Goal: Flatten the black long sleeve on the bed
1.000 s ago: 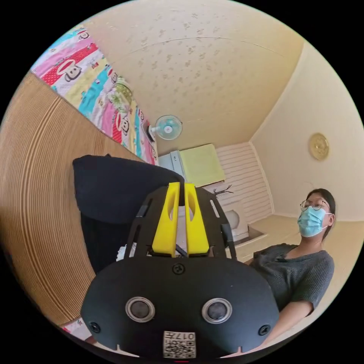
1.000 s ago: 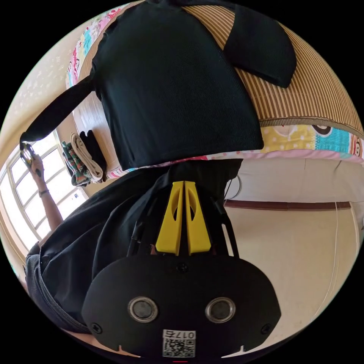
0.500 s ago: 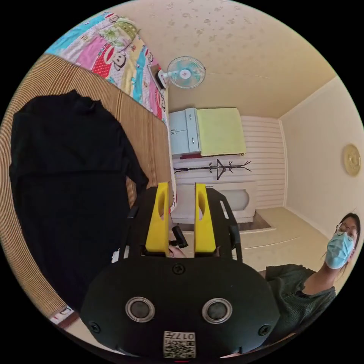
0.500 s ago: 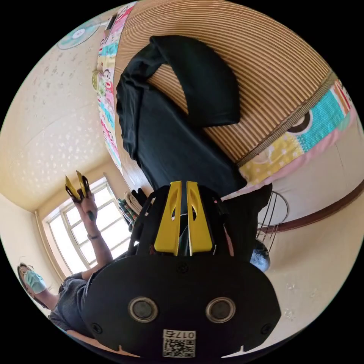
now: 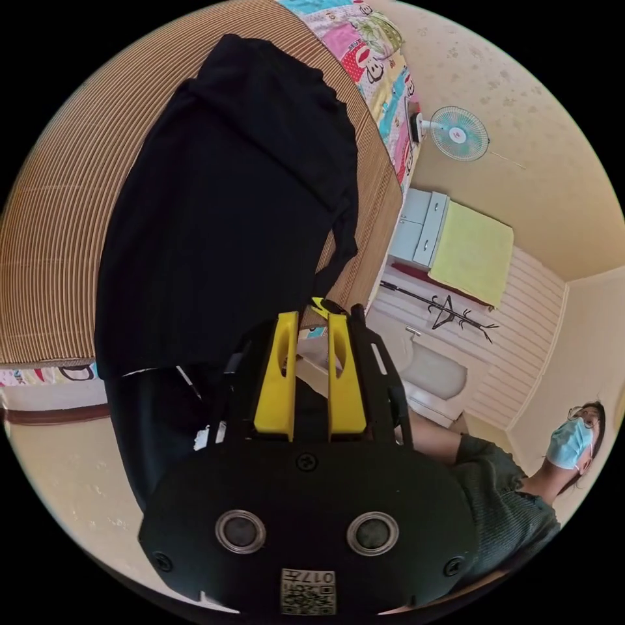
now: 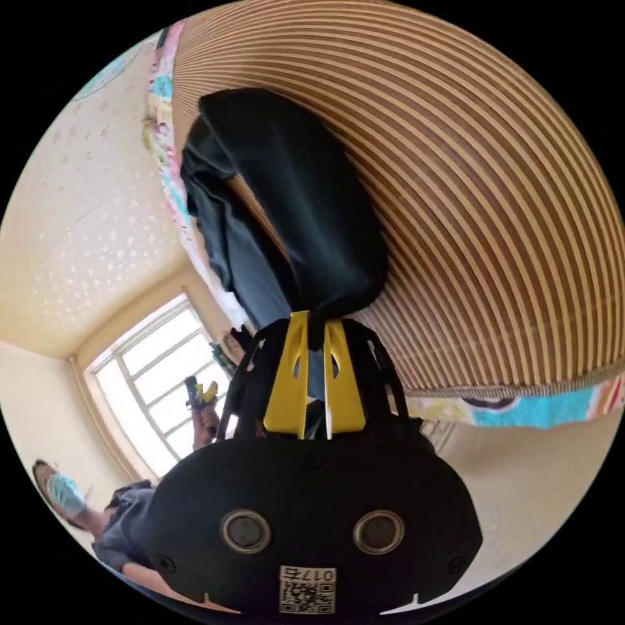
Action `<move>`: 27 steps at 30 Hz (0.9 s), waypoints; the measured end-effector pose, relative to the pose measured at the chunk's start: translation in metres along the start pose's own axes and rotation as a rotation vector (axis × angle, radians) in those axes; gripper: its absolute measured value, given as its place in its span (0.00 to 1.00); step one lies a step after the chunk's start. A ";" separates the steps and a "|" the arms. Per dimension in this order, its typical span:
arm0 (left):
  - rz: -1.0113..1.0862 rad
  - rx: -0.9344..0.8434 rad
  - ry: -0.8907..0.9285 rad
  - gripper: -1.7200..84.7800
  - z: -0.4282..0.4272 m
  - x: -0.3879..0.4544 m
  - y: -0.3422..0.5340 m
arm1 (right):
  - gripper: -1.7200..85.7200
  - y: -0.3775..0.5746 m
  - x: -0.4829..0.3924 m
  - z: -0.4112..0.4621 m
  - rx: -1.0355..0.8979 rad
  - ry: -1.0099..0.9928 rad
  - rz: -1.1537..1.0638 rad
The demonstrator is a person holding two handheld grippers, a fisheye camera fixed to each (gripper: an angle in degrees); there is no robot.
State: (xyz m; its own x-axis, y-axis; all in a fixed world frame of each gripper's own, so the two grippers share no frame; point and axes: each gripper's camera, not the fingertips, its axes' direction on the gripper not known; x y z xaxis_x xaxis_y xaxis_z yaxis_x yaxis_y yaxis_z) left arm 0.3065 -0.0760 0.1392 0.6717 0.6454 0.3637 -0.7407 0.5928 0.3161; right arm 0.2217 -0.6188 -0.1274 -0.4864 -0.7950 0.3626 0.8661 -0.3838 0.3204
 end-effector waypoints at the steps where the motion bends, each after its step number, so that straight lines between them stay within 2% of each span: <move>1: -0.012 0.010 0.008 0.11 -0.001 0.003 0.003 | 0.04 -0.002 -0.004 -0.026 0.036 -0.300 -0.070; 2: -0.015 0.020 0.016 0.11 -0.003 0.007 0.006 | 0.04 -0.002 -0.006 -0.040 0.062 -0.441 -0.104; 4: -0.024 0.031 0.018 0.10 -0.004 0.014 0.009 | 0.04 0.005 -0.011 -0.109 0.217 -0.857 -0.268; 5: -0.033 0.045 0.030 0.10 -0.005 0.016 0.012 | 0.04 0.009 -0.010 -0.130 0.273 -0.912 -0.305; 6: -0.038 0.053 0.040 0.10 -0.005 0.017 0.014 | 0.04 0.020 -0.002 -0.171 0.416 -0.958 -0.347; 8: -0.066 0.089 0.072 0.10 -0.005 0.019 0.021 | 0.05 0.046 0.022 -0.228 0.664 -0.911 -0.312; 10: -0.089 0.107 0.090 0.10 -0.002 0.019 0.026 | 0.04 0.099 0.061 -0.275 1.049 -0.826 -0.126; 12: -0.109 0.116 0.118 0.10 0.004 0.019 0.030 | 0.04 0.119 0.076 -0.287 1.146 -0.791 -0.004; 15: -0.133 0.124 0.158 0.10 0.012 0.021 0.037 | 0.06 0.108 0.067 -0.292 1.017 -0.584 0.080; 19: -0.151 0.120 0.135 0.10 0.019 0.028 0.041 | 0.13 0.049 0.037 -0.275 0.802 -0.304 0.164; 23: -0.151 0.102 0.098 0.10 0.026 0.038 0.038 | 0.14 -0.013 0.018 -0.258 0.762 -0.276 0.146; 27: -0.148 0.086 0.062 0.10 0.030 0.045 0.039 | 0.09 -0.074 -0.024 -0.258 0.814 -0.243 0.161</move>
State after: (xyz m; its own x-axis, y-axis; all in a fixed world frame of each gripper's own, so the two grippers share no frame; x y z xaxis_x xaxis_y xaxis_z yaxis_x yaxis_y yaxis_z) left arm 0.3077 -0.0384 0.1946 0.7712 0.5838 0.2538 -0.6300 0.6423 0.4366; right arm 0.1987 -0.6930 -0.3857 -0.4570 -0.6523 0.6047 0.6192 0.2548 0.7428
